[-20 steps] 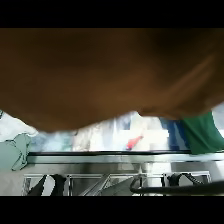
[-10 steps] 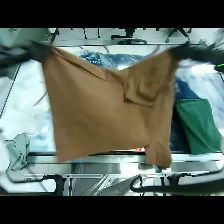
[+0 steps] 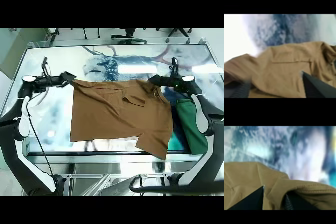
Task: Fold the shirts.
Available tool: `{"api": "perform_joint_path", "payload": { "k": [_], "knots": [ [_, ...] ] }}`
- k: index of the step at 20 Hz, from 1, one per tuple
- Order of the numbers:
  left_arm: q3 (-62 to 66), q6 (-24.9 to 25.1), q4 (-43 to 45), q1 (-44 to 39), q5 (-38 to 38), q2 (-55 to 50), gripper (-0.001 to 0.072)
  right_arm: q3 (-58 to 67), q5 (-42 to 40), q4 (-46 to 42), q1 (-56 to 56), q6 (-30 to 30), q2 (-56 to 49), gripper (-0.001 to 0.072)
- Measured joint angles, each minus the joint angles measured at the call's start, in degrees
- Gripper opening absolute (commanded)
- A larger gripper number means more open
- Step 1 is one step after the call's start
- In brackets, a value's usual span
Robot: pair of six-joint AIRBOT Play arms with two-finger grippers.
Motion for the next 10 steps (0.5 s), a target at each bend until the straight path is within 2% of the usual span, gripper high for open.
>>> {"api": "perform_joint_path", "payload": {
  "k": [3,5,8,10],
  "knots": [
    [8.35,-6.27,0.70,3.30,-10.21,-0.04,0.0697,1.05,2.36,-2.73,-2.89,0.70,4.92,0.0302],
    [11.04,-11.19,4.35,5.73,-17.44,2.01,0.0696,1.36,6.69,-7.10,-6.34,4.09,10.16,0.0303],
    [6.80,-16.00,13.07,8.26,-25.73,8.22,0.0696,0.46,14.80,-14.10,-12.24,9.84,17.55,0.0303],
    [-2.05,-17.57,18.95,9.29,-28.02,13.53,0.0696,-2.86,21.20,-17.16,-15.85,12.17,21.64,0.0302]
  ]
}}
